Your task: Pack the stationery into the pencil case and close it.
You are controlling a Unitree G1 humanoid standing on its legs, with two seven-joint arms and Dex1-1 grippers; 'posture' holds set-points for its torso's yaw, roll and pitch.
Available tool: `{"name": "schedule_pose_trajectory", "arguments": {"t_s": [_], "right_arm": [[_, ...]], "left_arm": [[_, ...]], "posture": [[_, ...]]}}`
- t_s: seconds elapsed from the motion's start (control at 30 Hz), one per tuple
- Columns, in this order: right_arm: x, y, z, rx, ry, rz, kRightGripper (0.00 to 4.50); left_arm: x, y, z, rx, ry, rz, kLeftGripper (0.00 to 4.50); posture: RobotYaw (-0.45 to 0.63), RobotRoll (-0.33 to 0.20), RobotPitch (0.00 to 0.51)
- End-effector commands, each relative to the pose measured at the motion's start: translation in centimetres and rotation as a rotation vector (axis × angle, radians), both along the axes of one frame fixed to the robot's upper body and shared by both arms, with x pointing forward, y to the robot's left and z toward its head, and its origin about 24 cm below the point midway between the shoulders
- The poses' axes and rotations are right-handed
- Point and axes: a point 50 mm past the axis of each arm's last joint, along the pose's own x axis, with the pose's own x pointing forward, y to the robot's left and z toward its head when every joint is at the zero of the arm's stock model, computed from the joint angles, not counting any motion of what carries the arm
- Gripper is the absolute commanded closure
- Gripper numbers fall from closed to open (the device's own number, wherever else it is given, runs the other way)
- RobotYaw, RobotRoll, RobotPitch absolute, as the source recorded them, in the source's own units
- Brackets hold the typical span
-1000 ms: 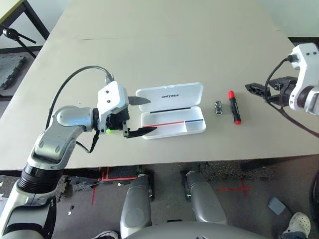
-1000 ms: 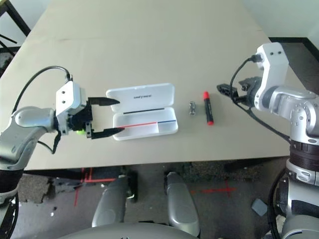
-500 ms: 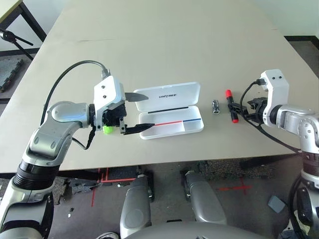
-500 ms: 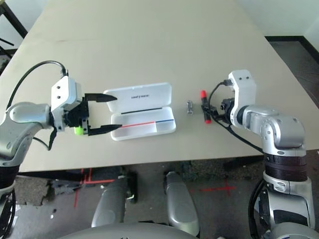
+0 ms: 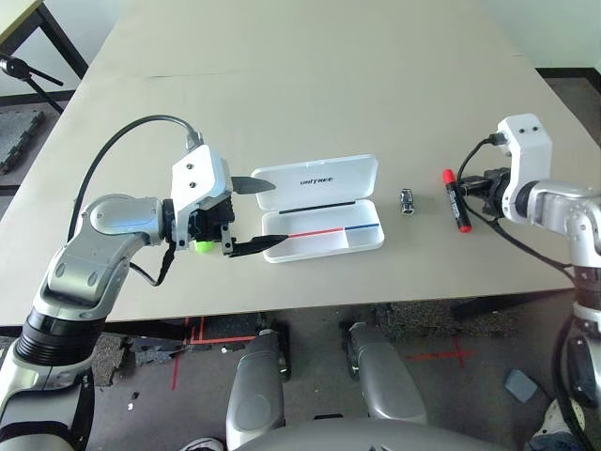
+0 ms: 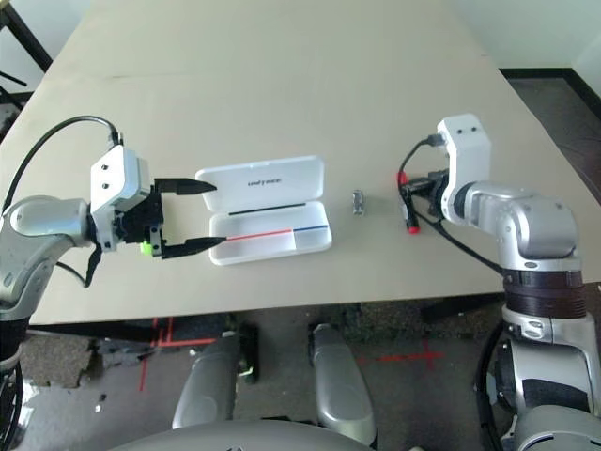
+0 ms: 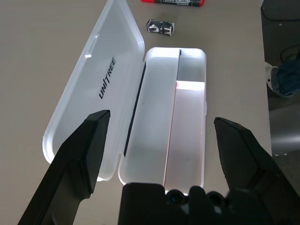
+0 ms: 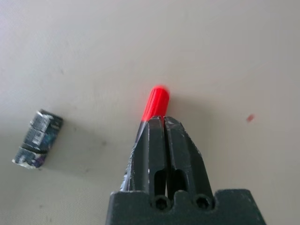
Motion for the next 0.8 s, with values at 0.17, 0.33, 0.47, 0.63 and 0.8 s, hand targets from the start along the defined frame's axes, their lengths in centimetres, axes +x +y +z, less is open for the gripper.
{"name": "schedule_pose_trajectory", "arguments": {"t_s": [0.17,0.33,0.47,0.63,0.8], "right_arm": [[-0.1,-0.2,2.2,-0.06,-0.029,0.11,4.48],[0.2,-0.1,1.1,-0.025,-0.034,0.033,4.12],[0.6,0.0,-0.1,0.003,-0.085,-0.074,2.78],[1.0,0.4,-0.5,0.022,-0.132,-0.164,0.78],[0.4,1.3,-1.8,0.043,-0.087,-0.183,0.03]], "left_arm": [[-0.1,0.1,0.1,0.011,-0.007,-0.001,0.0],[-0.1,0.1,0.0,0.015,-0.008,0.001,0.0],[-0.1,0.1,-0.1,0.018,-0.005,-0.001,0.0],[0.1,0.1,-0.1,0.022,-0.006,-0.007,0.0],[0.3,0.0,-0.2,0.025,-0.006,-0.013,0.0]], "posture": [[-0.13,0.0,0.195],[-0.13,0.0,0.194],[-0.14,0.0,0.193],[-0.15,0.0,0.19],[-0.15,0.0,0.189]]}}
